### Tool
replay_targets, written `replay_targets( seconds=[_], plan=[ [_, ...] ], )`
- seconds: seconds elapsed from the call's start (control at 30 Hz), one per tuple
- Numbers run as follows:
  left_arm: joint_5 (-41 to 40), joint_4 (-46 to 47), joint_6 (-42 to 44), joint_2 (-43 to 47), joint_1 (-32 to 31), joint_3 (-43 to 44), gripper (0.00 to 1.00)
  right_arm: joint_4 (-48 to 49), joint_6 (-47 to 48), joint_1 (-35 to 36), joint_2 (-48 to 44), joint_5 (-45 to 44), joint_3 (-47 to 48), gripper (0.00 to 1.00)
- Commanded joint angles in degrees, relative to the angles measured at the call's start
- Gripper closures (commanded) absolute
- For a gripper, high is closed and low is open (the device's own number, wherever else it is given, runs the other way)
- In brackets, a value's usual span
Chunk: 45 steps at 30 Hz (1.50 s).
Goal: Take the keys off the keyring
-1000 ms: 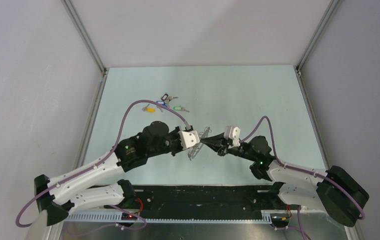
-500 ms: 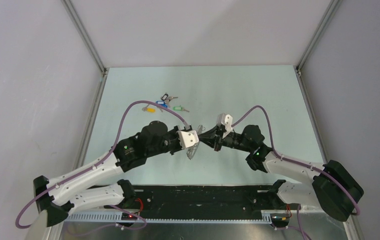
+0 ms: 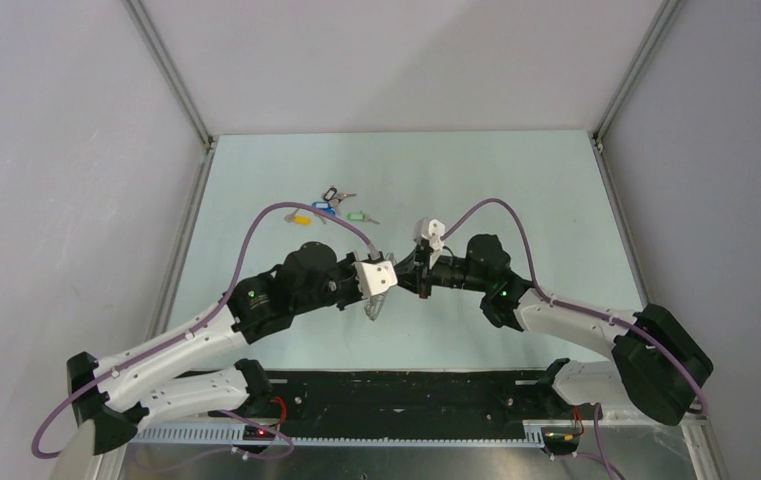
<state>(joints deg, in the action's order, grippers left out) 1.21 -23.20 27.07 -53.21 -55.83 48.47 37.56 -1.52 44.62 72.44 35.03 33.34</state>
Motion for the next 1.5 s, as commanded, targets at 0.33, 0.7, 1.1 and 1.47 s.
replay_targets(
  seconds=[0.33,0.7,1.1,1.47],
  plan=[
    [0.09,4.61,1.49,2.40,-0.06,0.83,1.00,-12.89,3.46,1.16,6.02,1.67,6.49,1.00],
    [-0.28,4.64,1.49,2.84,-0.09,0.64,1.00,-11.53,1.92,-1.84,4.23,7.09,5.61,0.89],
    [-0.44,4.58,1.47,2.27,-0.06,0.49,1.00,8.53,-2.72,-5.47,-7.28,-1.62,-7.89,0.58],
    [-0.48,4.61,1.23,2.02,-0.06,0.55,1.00,23.18,-16.61,-10.81,-16.08,-19.82,-18.61,0.27]
  ],
)
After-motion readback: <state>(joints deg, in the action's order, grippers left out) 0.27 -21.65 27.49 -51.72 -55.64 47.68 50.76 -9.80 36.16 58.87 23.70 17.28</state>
